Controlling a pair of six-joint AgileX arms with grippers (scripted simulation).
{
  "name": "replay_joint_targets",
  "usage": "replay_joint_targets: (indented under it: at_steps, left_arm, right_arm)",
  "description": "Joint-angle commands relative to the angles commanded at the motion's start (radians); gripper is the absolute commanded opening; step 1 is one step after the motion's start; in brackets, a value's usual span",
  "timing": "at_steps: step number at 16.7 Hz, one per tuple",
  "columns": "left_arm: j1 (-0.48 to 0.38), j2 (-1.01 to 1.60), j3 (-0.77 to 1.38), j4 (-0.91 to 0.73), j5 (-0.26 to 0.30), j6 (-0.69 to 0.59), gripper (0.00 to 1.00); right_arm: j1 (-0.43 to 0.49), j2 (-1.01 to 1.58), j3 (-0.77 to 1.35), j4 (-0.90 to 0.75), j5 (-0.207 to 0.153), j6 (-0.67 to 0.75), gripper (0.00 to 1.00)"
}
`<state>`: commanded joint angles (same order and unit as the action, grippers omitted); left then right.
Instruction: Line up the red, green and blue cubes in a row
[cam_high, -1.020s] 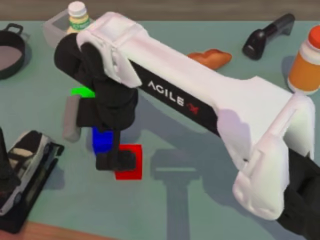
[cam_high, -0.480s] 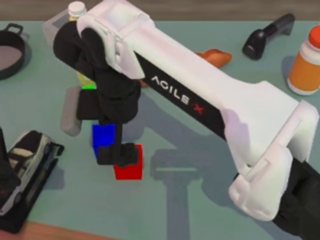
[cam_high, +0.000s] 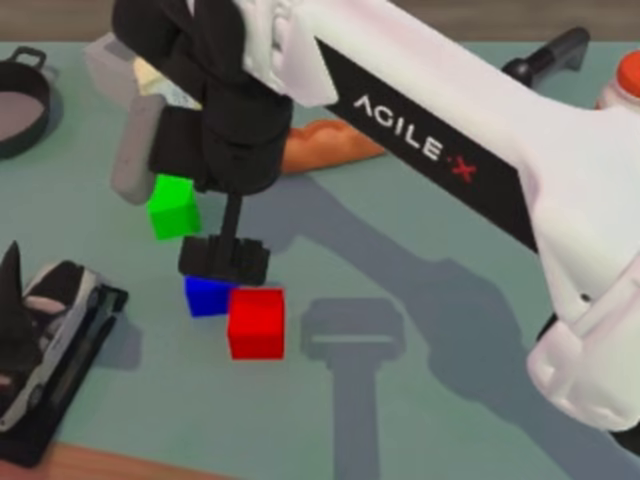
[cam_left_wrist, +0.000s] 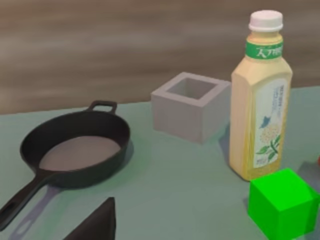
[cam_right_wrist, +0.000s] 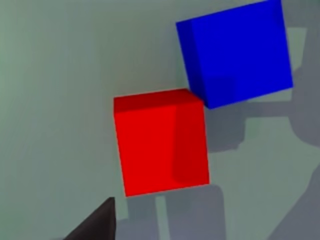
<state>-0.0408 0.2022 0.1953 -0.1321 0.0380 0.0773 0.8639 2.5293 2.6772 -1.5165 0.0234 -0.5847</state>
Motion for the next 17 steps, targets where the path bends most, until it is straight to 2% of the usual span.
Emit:
replay_joint_targets:
  at_steps: [4, 7, 12, 17]
  left_arm:
    - [-0.047, 0.298, 0.205, -0.197, 0.029, 0.113, 1.00]
    - [-0.087, 0.594, 0.382, -0.390, 0.045, 0.226, 1.00]
    - [-0.147, 1.143, 0.730, -0.738, 0.050, 0.438, 1.00]
    - [-0.180, 1.644, 1.144, -1.025, 0.028, 0.645, 1.00]
  right_arm:
    - [-0.057, -0.305, -0.320, 0.229, 0.022, 0.108, 1.00]
    - [-0.128, -0.591, -0.645, 0.431, 0.034, 0.204, 1.00]
    - [-0.291, -1.136, -1.285, 0.777, 0.040, 0.360, 1.00]
    - [-0.483, -1.692, -1.885, 1.080, 0.030, 0.476, 1.00]
